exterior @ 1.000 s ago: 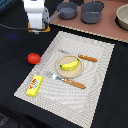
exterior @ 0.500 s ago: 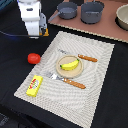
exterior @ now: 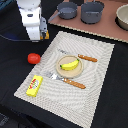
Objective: Interact with the objects in diverse but meaningful ways.
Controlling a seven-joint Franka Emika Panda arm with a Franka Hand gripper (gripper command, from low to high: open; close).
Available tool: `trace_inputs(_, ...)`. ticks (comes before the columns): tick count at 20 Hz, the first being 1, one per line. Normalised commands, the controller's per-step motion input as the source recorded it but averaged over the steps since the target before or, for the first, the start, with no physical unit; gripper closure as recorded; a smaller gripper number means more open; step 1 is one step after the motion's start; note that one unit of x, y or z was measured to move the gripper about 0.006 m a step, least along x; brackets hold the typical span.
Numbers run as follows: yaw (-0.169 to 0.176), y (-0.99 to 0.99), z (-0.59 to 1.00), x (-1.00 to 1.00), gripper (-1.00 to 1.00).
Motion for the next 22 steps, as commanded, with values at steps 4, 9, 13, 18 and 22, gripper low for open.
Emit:
trace_inputs(4,0.0,0.12,-0.36,0.0,1.0)
trace_inputs(9,-0.01,0.19,0.05,0.08,-1.0)
trace_inputs(13,-0.048,0.18,0.41,0.16,-1.0)
trace_inputs(18,-0.063,0.12,0.7,0.29,-1.0)
trace_inputs(22,-0.095,0.01,1.0,0.69,-1.0)
